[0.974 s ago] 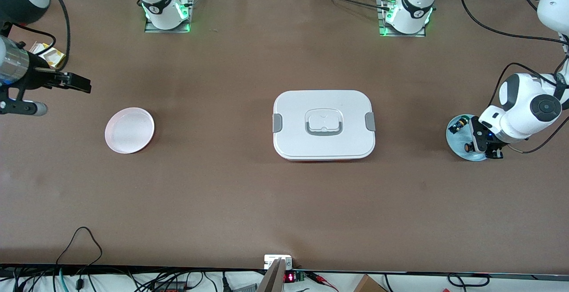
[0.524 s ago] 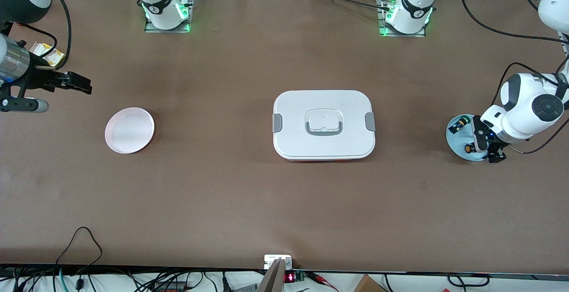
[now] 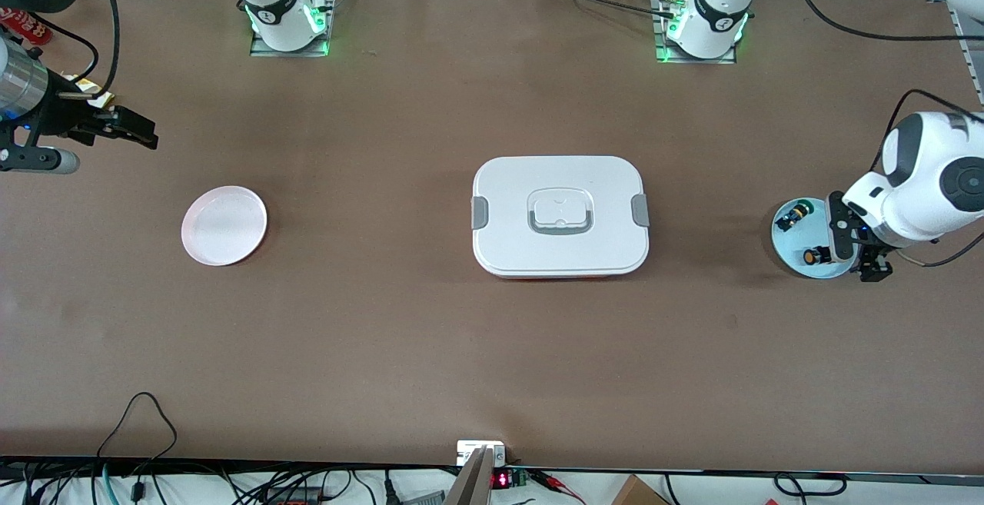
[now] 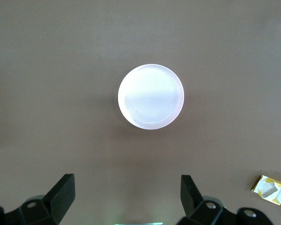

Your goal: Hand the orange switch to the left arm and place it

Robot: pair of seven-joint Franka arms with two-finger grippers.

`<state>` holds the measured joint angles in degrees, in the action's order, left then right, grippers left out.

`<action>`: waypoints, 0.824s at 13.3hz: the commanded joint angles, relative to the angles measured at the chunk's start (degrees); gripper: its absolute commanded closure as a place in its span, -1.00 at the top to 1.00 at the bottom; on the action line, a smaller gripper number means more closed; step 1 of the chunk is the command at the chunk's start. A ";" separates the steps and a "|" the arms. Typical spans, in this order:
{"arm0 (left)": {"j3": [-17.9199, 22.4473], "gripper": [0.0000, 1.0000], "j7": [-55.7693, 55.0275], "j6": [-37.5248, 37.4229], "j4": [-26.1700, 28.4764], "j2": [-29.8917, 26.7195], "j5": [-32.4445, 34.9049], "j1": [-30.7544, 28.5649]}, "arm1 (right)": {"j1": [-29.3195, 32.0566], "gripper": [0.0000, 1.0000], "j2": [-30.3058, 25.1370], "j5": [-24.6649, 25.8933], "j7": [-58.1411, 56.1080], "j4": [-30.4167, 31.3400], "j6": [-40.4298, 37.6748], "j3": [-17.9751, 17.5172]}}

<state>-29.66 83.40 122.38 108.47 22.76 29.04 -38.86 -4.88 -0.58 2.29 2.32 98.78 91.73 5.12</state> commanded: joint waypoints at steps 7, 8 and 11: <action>-15.76 1.00 -22.86 -34.72 -22.49 -1.23 -7.77 -0.34 | 0.22 1.00 -0.66 -0.88 -1.35 -1.04 -0.33 0.33; -17.52 1.00 -29.19 -37.19 -24.43 -1.23 -8.04 -0.17 | 0.13 1.00 -0.57 -0.88 -1.87 -1.13 -0.15 0.33; -21.49 1.00 -48.53 -41.86 -27.69 -1.23 -9.35 -0.25 | 0.22 1.00 -0.83 -1.06 -1.88 -1.48 -0.41 0.42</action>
<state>-49.67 44.25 83.83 83.76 20.57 21.47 -38.79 -4.86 -0.93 2.28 1.61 98.09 91.76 5.22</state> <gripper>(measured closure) 0.000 0.000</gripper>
